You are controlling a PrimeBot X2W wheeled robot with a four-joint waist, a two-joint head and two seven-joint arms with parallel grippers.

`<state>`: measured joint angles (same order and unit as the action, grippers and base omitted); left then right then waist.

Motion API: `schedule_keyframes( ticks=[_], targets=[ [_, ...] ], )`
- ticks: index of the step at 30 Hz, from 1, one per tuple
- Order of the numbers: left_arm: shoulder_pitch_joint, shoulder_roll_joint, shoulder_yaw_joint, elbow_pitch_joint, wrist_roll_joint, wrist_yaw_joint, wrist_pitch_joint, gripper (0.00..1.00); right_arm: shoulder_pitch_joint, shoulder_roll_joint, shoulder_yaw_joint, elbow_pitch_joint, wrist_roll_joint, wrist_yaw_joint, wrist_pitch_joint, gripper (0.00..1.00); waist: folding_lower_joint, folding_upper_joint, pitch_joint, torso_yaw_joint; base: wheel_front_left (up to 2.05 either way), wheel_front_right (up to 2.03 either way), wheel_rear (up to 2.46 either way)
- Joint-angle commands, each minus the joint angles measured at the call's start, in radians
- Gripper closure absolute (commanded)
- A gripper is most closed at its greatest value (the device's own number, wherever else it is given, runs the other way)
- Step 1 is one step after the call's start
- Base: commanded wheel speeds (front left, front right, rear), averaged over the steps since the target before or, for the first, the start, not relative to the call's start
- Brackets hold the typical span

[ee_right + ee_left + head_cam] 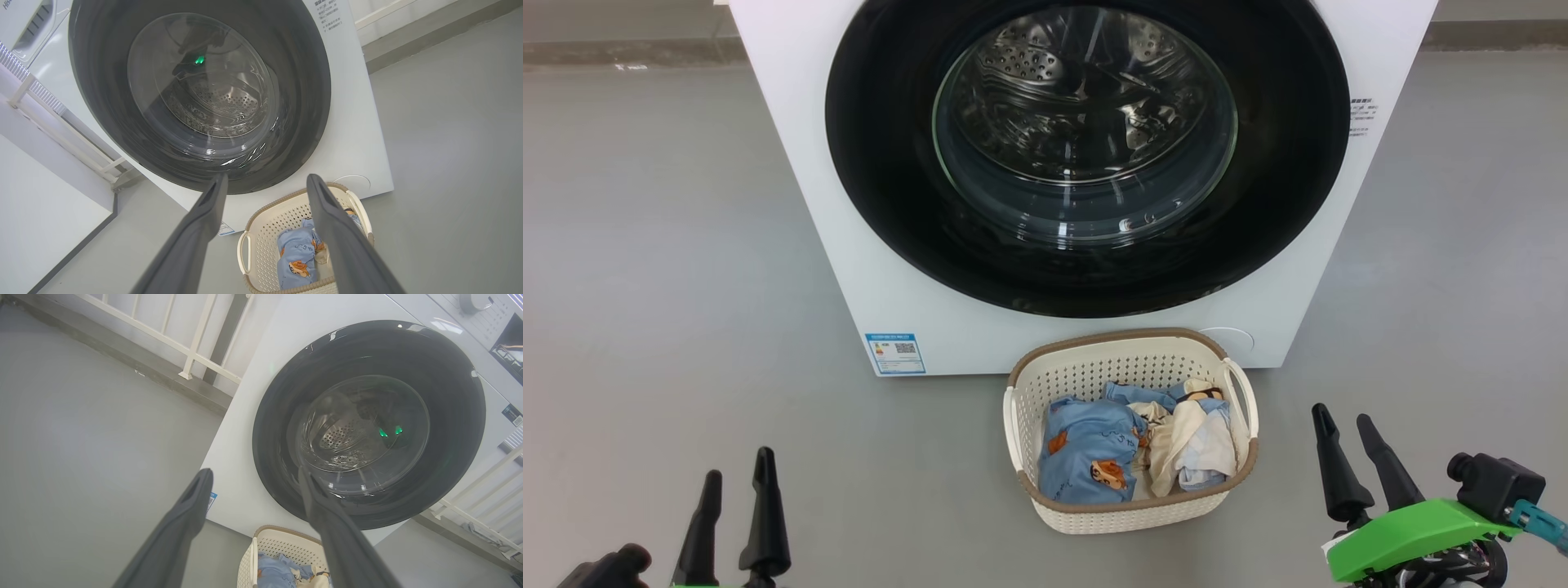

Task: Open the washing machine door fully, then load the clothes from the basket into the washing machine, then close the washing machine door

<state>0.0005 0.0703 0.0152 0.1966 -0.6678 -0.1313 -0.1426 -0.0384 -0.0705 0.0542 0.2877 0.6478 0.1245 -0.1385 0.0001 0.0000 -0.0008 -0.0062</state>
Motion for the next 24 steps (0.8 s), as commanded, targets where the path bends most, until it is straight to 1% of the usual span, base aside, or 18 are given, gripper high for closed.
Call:
schedule_keyframes(
  ticks=[1,10,16,24],
  targets=[
    [-0.017,0.017,0.022,-0.035,0.030,0.000,-0.013,0.00,-0.045,-0.017,0.019,-0.028,-0.031,0.004,-0.016,0.00,0.0000,0.0000,0.000,0.000,0.00,0.00,0.00],
    [-0.020,0.022,0.015,-0.031,0.105,0.000,-0.039,0.00,-0.050,-0.024,0.035,-0.034,-0.125,0.005,-0.043,0.00,0.0000,0.0000,0.001,-0.001,0.00,0.00,0.00],
    [-0.019,0.038,-0.015,-0.033,0.135,0.000,-0.057,0.00,-0.051,-0.028,0.041,-0.041,-0.192,0.005,-0.060,0.00,0.0000,0.0000,0.000,-0.001,0.00,0.00,0.00],
    [-0.023,0.053,-0.022,-0.036,0.226,0.001,-0.080,0.00,-0.052,-0.030,0.051,-0.048,-0.282,0.006,-0.084,0.00,0.0000,0.0000,0.000,-0.001,0.00,0.00,0.00]
  ],
)
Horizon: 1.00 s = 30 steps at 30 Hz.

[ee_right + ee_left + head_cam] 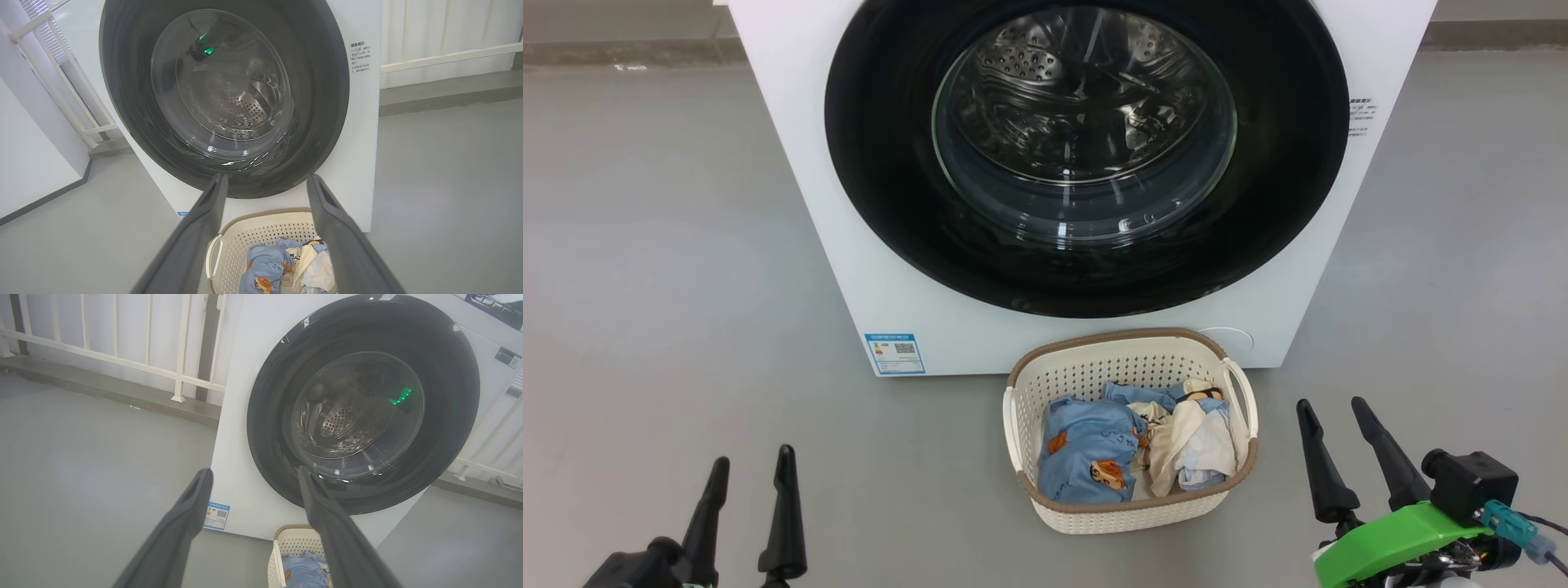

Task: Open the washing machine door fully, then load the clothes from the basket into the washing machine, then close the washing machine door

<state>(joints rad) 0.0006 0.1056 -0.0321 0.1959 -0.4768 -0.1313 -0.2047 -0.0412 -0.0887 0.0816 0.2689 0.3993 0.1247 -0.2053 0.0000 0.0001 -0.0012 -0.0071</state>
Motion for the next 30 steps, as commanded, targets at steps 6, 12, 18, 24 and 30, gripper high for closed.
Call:
schedule_keyframes(
  ticks=[6,12,18,24,30],
  targets=[
    [-0.026,0.022,0.027,-0.031,0.089,0.001,-0.033,0.00,-0.047,-0.012,0.024,-0.033,-0.086,0.006,-0.032,0.00,0.0000,-0.0001,0.000,0.000,0.00,0.00,0.00],
    [-0.026,0.027,0.023,-0.031,0.149,0.001,-0.050,0.00,-0.038,-0.010,0.015,-0.038,-0.149,0.006,-0.050,0.00,0.0000,-0.0001,-0.001,-0.002,0.00,0.00,0.00],
    [-0.026,0.022,0.039,-0.022,0.171,0.001,-0.057,0.00,-0.026,-0.004,-0.009,-0.039,-0.170,0.006,-0.057,0.00,0.0000,-0.0001,-0.002,-0.008,0.00,0.00,0.00],
    [-0.028,0.016,0.054,0.002,0.164,0.001,-0.057,0.00,-0.013,0.005,-0.037,-0.039,-0.170,0.006,-0.057,0.00,0.0000,-0.0001,-0.005,-0.015,0.00,0.00,0.00],
    [-0.032,0.008,0.074,0.027,0.161,0.001,-0.057,0.00,0.002,0.016,-0.068,-0.043,-0.171,0.006,-0.057,0.00,0.0000,-0.0001,-0.010,-0.021,0.00,0.00,0.00]
  ],
)
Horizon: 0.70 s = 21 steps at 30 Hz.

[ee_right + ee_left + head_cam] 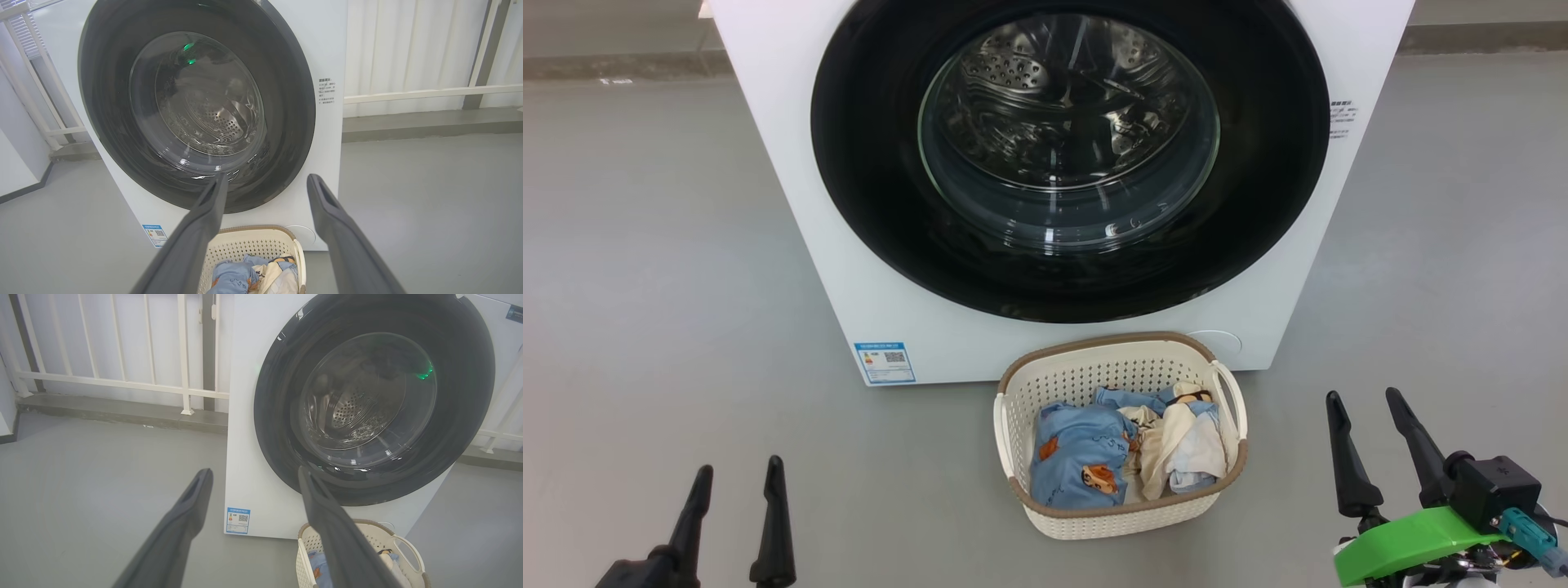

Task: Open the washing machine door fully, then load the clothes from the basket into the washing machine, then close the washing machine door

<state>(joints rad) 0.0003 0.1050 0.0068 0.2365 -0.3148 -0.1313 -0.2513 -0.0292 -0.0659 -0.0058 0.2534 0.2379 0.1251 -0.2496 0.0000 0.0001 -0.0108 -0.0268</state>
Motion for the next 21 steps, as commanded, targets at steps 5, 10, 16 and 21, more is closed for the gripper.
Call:
schedule_keyframes(
  ticks=[5,10,16,21],
  targets=[
    [-0.037,0.006,0.059,-0.012,0.043,0.001,-0.010,0.00,-0.003,-0.001,0.013,-0.032,-0.012,0.006,-0.012,0.00,0.0000,-0.0001,-0.006,-0.008,0.00,0.00,0.00],
    [-0.038,-0.006,0.075,-0.018,0.080,0.002,-0.010,0.00,0.000,0.002,0.005,-0.036,-0.014,0.006,-0.012,0.00,0.0000,-0.0001,-0.008,-0.010,0.25,0.25,-0.50],
    [-0.039,-0.015,0.081,-0.019,0.095,0.001,-0.010,0.00,0.001,0.005,0.001,-0.038,-0.015,0.006,-0.012,0.00,0.0000,-0.0001,-0.006,-0.012,0.68,0.68,-1.37],
    [-0.039,-0.018,0.082,-0.019,0.098,0.001,-0.010,0.00,0.000,0.007,0.000,-0.040,-0.014,0.006,-0.012,0.00,0.0000,-0.0001,-0.004,-0.014,1.05,1.05,-2.11]
  ],
)
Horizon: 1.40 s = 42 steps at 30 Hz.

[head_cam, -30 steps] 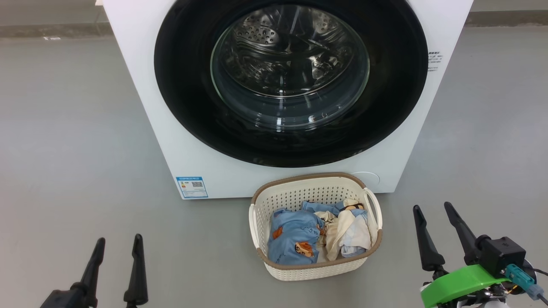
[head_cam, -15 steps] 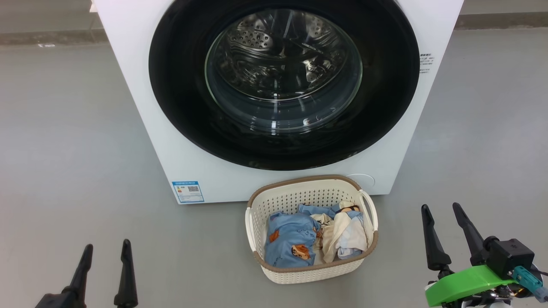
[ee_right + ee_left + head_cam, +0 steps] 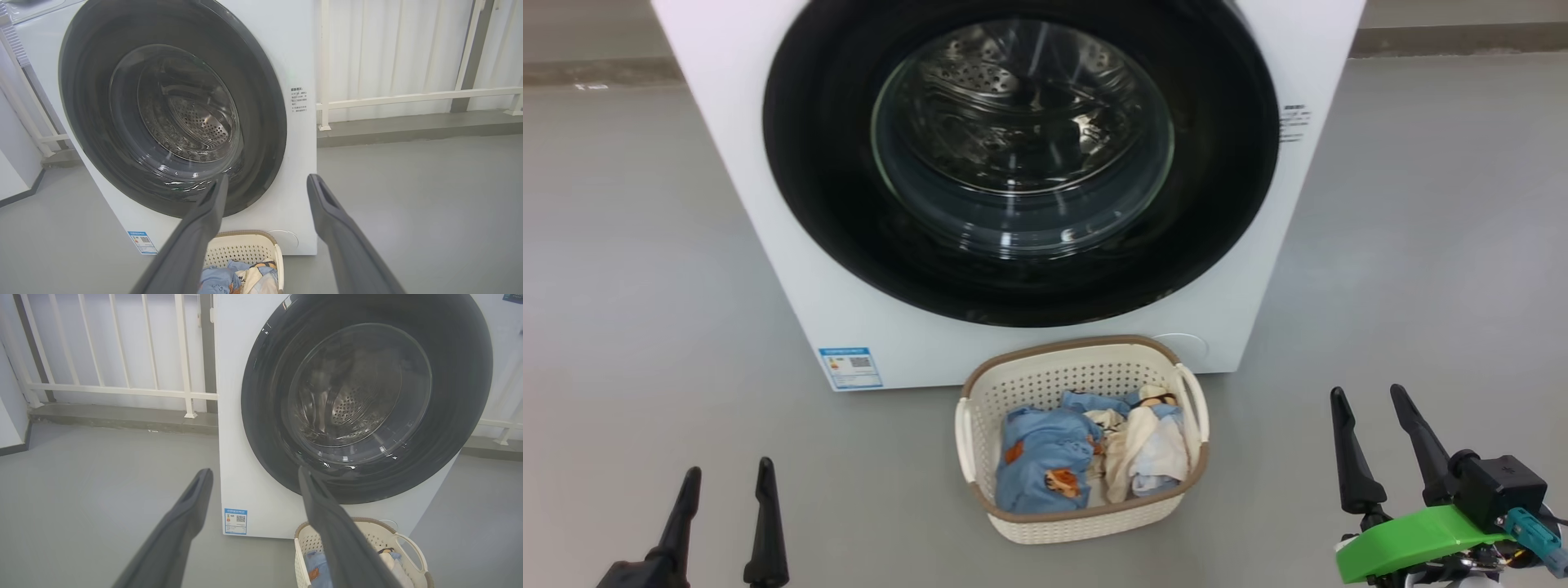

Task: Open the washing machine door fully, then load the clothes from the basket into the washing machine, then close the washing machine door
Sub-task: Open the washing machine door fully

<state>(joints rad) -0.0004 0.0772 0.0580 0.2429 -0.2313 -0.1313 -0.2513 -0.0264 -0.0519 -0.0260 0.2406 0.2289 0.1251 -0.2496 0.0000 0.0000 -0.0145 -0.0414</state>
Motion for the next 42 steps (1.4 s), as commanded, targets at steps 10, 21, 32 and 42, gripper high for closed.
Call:
schedule_keyframes(
  ticks=[10,21,32,42],
  targets=[
    [-0.042,0.009,0.030,-0.027,0.014,0.001,-0.010,0.00,-0.003,-0.004,0.017,-0.030,-0.006,0.006,-0.012,0.00,0.0000,0.0000,0.013,-0.005,1.23,1.23,-2.46],
    [-0.047,0.012,0.012,-0.048,-0.048,0.001,-0.010,0.00,-0.009,-0.002,0.011,-0.032,-0.008,0.006,-0.012,0.00,0.0000,0.0000,0.020,-0.006,1.11,1.11,-2.23],
    [-0.038,0.016,-0.008,-0.047,-0.066,0.001,-0.010,0.00,-0.032,-0.001,0.033,-0.017,0.033,0.006,-0.012,0.59,0.0000,0.0000,0.012,0.004,0.35,0.35,-0.70],
    [-0.035,-0.001,-0.013,-0.042,-0.082,0.001,-0.010,0.00,-0.129,0.000,0.037,-0.035,0.315,0.006,-0.012,1.00,0.0000,0.0000,0.018,0.023,0.00,0.00,0.00]
  ],
)
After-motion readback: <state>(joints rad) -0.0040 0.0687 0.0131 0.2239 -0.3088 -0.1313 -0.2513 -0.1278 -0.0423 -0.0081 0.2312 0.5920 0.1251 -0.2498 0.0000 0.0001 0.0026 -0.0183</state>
